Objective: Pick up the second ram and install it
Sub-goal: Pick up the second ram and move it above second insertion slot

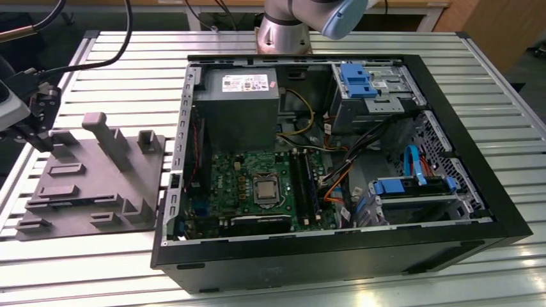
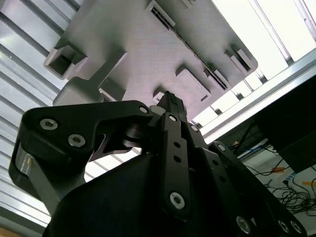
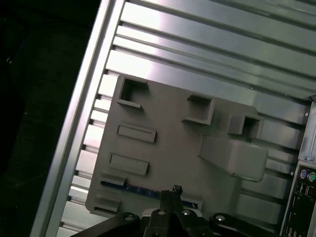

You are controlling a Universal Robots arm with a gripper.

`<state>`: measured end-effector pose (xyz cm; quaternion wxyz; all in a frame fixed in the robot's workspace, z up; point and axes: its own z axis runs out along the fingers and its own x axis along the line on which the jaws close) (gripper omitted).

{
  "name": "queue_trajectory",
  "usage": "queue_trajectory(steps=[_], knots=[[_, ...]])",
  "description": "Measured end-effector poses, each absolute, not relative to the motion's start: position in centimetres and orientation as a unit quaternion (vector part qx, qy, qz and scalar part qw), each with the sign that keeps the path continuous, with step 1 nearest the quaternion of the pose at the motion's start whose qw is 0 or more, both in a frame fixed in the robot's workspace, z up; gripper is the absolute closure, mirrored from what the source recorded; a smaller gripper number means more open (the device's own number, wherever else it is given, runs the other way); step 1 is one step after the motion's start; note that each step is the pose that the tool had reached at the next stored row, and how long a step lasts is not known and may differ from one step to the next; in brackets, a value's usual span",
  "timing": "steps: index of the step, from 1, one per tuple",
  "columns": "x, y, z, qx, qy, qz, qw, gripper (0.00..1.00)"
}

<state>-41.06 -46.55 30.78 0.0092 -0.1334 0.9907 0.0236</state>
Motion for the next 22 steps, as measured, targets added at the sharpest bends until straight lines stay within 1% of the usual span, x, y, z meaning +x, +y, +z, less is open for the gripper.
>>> queue_trajectory(steps=[22], knots=[[-41.06,-46.55,30.78,-0.264,0.964,0.025,0.006,0.89]])
